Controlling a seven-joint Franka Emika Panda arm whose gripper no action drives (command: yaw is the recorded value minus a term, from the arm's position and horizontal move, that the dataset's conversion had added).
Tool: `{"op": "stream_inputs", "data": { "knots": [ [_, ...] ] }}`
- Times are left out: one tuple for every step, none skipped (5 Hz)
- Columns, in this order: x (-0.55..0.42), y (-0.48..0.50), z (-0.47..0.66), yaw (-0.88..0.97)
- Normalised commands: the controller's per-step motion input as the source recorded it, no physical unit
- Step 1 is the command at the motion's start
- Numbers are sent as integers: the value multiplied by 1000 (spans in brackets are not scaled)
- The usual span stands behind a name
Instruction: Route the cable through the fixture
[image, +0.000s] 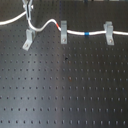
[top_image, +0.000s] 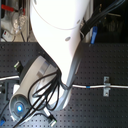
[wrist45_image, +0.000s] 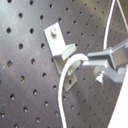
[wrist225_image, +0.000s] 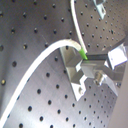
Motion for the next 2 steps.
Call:
{"op": "stream_inputs", "data": {
  "knots": [
    [77,-104,206,234],
    [-109,18,100,289]
  ]
}}
